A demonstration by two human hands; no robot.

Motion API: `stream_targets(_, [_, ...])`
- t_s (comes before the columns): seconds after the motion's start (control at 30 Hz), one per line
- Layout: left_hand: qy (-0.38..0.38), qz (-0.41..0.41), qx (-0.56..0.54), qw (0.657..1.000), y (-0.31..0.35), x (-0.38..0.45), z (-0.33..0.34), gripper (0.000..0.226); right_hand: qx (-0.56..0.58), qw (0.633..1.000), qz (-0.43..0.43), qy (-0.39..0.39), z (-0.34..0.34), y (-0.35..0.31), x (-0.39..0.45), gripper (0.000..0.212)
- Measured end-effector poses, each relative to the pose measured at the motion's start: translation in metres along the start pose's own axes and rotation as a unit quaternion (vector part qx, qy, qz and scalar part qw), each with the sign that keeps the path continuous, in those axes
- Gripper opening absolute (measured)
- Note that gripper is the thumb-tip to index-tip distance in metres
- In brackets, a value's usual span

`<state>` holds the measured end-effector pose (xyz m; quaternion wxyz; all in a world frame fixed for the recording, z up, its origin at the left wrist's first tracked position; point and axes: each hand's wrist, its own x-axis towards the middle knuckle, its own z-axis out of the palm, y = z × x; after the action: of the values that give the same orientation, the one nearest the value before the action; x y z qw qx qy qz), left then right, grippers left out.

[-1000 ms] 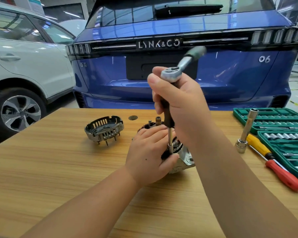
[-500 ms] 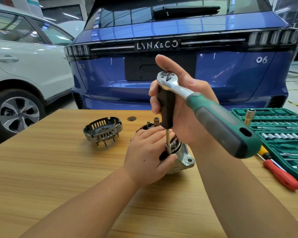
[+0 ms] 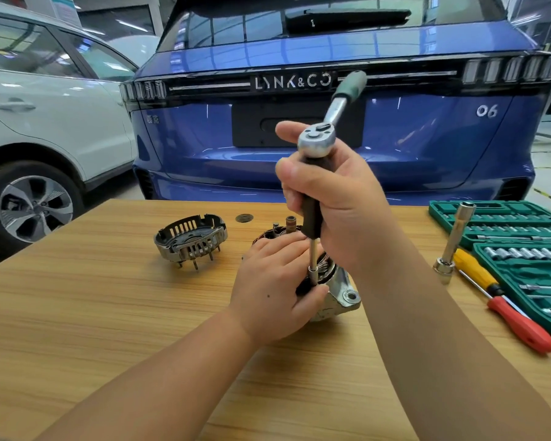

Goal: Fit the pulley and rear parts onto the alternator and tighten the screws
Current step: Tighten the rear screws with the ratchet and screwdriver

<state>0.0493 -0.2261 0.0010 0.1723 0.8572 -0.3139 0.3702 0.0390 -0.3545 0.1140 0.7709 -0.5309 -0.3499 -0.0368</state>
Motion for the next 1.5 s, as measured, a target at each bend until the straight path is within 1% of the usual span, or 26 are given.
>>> stream_targets(0.13, [-0.003, 0.004, 0.001, 1.000, 0.000, 0.000, 0.000, 0.029, 0.023, 0.998, -0.054, -0.015, 0.001, 0.001, 0.001, 0.036])
stream_targets(0.23, [0.002, 0.004, 0.006, 1.000, 0.000, 0.001, 0.000, 0.030, -0.045, 0.990, -0.128, -0.031, 0.004, 0.002, 0.001, 0.037])
stream_targets(0.3, [0.001, 0.003, 0.005, 1.000, -0.001, 0.000, 0.000, 0.029, -0.076, 0.986, -0.144, -0.023, 0.006, 0.004, 0.001, 0.036])
stream_targets(0.37, [-0.014, -0.001, 0.000, 1.000, -0.001, 0.000, -0.001, 0.028, -0.044, 0.991, -0.124, -0.028, 0.005, 0.003, 0.001, 0.040])
stream_targets(0.43, [-0.014, 0.000, -0.004, 1.000, -0.001, 0.000, -0.001, 0.025, 0.061, 0.994, -0.060, -0.063, -0.001, -0.002, 0.001, 0.045])
stream_targets(0.5, [-0.003, 0.004, -0.001, 1.000, 0.000, 0.000, 0.000, 0.025, 0.147, 0.983, -0.007, -0.108, -0.007, -0.006, 0.003, 0.050])
stream_targets(0.57, [-0.003, 0.005, 0.000, 1.000, 0.000, 0.001, -0.001, 0.029, 0.147, 0.982, 0.009, -0.115, -0.009, -0.007, 0.004, 0.047])
stream_targets(0.6, [-0.005, 0.006, -0.003, 1.000, 0.000, 0.001, -0.002, 0.030, 0.132, 0.986, 0.013, -0.097, -0.007, -0.007, 0.005, 0.043])
stream_targets(0.67, [-0.018, 0.000, -0.009, 1.000, 0.000, 0.001, -0.003, 0.036, 0.117, 0.993, 0.022, -0.028, -0.003, -0.006, 0.006, 0.037])
stream_targets(0.7, [-0.026, -0.006, -0.012, 1.000, 0.001, 0.001, -0.003, 0.040, 0.088, 0.996, 0.011, 0.016, -0.001, -0.005, 0.005, 0.033])
stream_targets(0.77, [-0.029, -0.010, -0.010, 0.999, 0.001, 0.001, -0.004, 0.041, -0.025, 0.994, -0.027, 0.105, 0.001, -0.004, 0.005, 0.025])
stream_targets(0.8, [-0.029, -0.010, -0.009, 0.999, 0.002, 0.001, -0.005, 0.040, -0.064, 0.989, -0.036, 0.128, 0.001, -0.003, 0.006, 0.025])
stream_targets(0.83, [-0.028, -0.012, -0.010, 0.999, 0.001, 0.002, -0.005, 0.040, -0.077, 0.987, -0.029, 0.136, 0.000, -0.003, 0.006, 0.026])
stream_targets(0.87, [-0.028, -0.014, -0.010, 0.999, 0.001, 0.001, -0.005, 0.041, -0.062, 0.990, -0.012, 0.122, -0.001, -0.004, 0.005, 0.025])
stream_targets(0.93, [-0.026, -0.015, -0.004, 1.000, 0.001, 0.001, -0.004, 0.045, 0.024, 0.998, 0.027, 0.057, -0.004, -0.006, 0.004, 0.023])
stream_targets(0.97, [-0.024, -0.010, -0.001, 1.000, 0.001, 0.001, -0.004, 0.045, 0.062, 0.997, 0.028, 0.020, -0.005, -0.007, 0.003, 0.027])
stream_targets(1.0, [-0.020, -0.004, 0.000, 1.000, 0.001, 0.001, -0.003, 0.041, 0.072, 0.997, 0.010, -0.009, -0.005, -0.006, 0.002, 0.031])
stream_targets(1.07, [0.000, 0.009, -0.001, 1.000, 0.002, 0.002, -0.003, 0.029, 0.019, 0.997, -0.067, -0.034, -0.001, -0.002, 0.001, 0.034])
stream_targets(1.13, [0.017, 0.017, 0.000, 1.000, 0.005, 0.002, -0.005, 0.028, -0.039, 0.991, -0.123, -0.036, 0.003, 0.003, 0.003, 0.035])
stream_targets(1.17, [0.032, 0.023, 0.005, 0.999, 0.007, 0.002, -0.006, 0.032, -0.037, 0.990, -0.128, -0.040, 0.002, 0.005, 0.003, 0.036])
stream_targets(1.23, [0.079, 0.040, -0.004, 0.996, 0.015, 0.000, -0.010, 0.041, 0.027, 0.993, -0.099, -0.063, -0.003, 0.006, 0.004, 0.042])
stream_targets(1.3, [0.112, 0.033, -0.074, 0.990, 0.022, 0.000, -0.015, 0.053, 0.114, 0.988, -0.040, -0.100, -0.010, 0.003, 0.005, 0.047])
stream_targets(1.33, [0.114, 0.025, -0.100, 0.988, 0.024, 0.001, -0.016, 0.056, 0.142, 0.982, -0.019, -0.121, -0.014, 0.003, 0.006, 0.045])
stream_targets(1.4, [0.088, 0.004, -0.111, 0.990, 0.021, 0.000, -0.015, 0.052, 0.140, 0.981, -0.003, -0.133, -0.016, 0.001, 0.007, 0.041])
stream_targets(1.43, [0.056, -0.010, -0.108, 0.993, 0.017, 0.000, -0.013, 0.045, 0.125, 0.985, -0.002, -0.119, -0.015, 0.001, 0.007, 0.040])
stream_targets(1.5, [-0.016, -0.023, -0.081, 0.996, 0.009, 0.001, -0.009, 0.043, 0.109, 0.992, 0.005, -0.062, -0.009, 0.001, 0.007, 0.040])
